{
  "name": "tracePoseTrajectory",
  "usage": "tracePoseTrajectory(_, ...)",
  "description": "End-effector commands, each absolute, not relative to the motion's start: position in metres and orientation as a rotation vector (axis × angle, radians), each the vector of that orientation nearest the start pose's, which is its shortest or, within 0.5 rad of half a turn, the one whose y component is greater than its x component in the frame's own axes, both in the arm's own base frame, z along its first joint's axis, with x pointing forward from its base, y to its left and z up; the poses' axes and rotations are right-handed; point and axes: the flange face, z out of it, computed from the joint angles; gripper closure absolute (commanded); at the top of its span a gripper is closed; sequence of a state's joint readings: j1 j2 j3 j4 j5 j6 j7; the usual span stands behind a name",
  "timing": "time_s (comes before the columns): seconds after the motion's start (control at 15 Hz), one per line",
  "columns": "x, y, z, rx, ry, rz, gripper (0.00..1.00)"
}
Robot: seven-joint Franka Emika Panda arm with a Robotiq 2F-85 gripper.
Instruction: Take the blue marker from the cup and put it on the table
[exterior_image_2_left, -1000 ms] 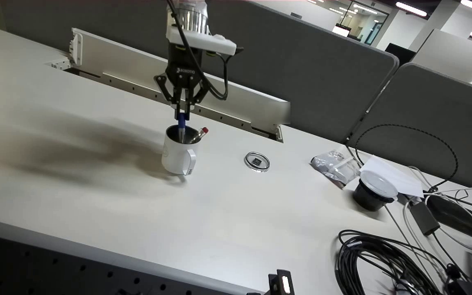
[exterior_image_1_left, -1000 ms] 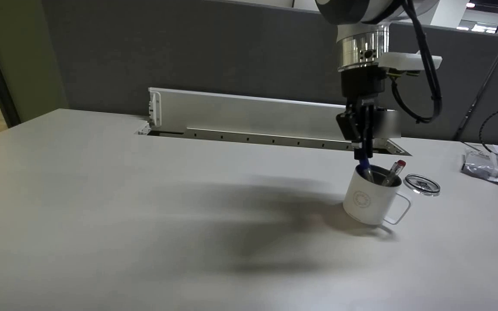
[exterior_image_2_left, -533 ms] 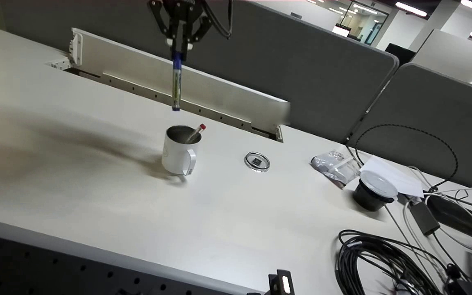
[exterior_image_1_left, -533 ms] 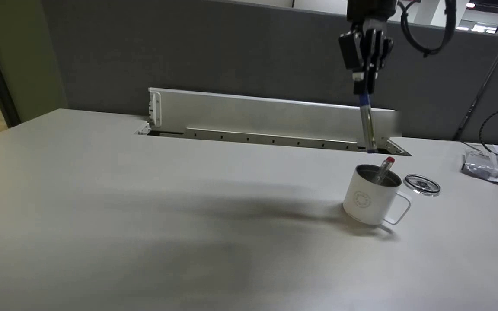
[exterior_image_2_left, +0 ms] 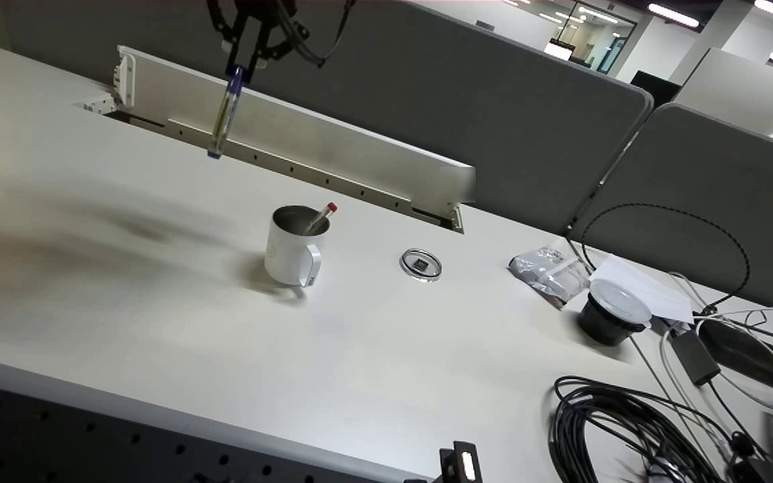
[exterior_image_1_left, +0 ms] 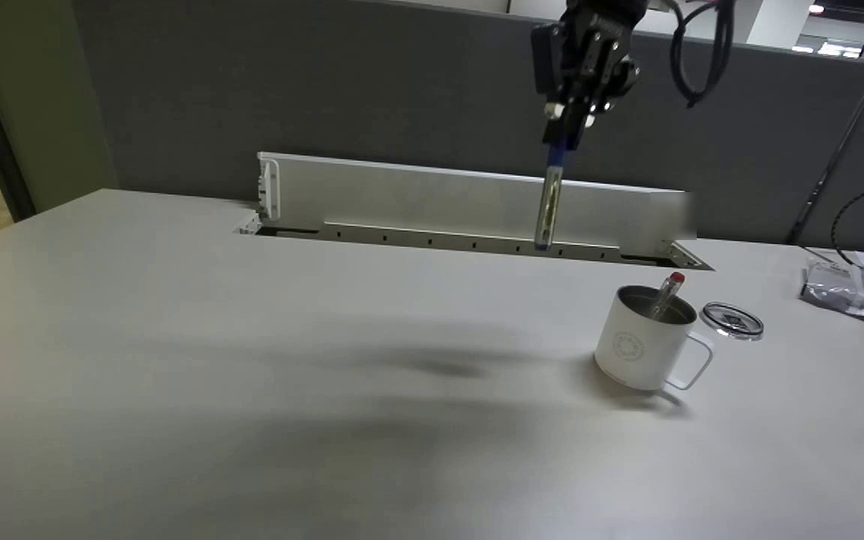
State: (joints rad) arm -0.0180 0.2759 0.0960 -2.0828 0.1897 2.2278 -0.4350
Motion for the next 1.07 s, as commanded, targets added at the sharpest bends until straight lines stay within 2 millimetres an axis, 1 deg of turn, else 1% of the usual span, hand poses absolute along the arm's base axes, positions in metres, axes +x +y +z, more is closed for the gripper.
tracePoseTrajectory(0.0, 0.587, 0.078, 0.213, -2.763, -0.437, 0.247, 0.92)
tracePoseTrajectory(0.07, 0.592, 0.088, 0.194, -2.737, -0.407, 0.285, 0.92)
tracePoseTrajectory(0.13, 0.597, 0.098, 0.170, -2.728, -0.382, 0.319, 0.92)
tracePoseTrajectory(0.27, 0.607, 0.111, 0.132, -2.739, -0.349, 0.353, 0.92)
tracePoseTrajectory(0.33, 0.612, 0.117, 0.114, -2.758, -0.339, 0.354, 0.92)
tracePoseTrajectory(0.47, 0.620, 0.126, 0.086, -2.782, -0.326, 0.351, 0.92)
tracePoseTrajectory(0.53, 0.622, 0.133, 0.076, -2.812, -0.342, 0.329, 0.92)
tracePoseTrajectory(0.73, 0.627, 0.151, 0.056, -2.920, -0.436, 0.264, 0.92)
tracePoseTrajectory(0.87, 0.626, 0.163, 0.053, -2.970, -0.498, 0.231, 0.92)
tracePoseTrajectory(0.93, 0.624, 0.169, 0.057, -2.975, -0.518, 0.241, 0.92)
tracePoseTrajectory(1.0, 0.622, 0.174, 0.062, -2.976, -0.537, 0.259, 0.44)
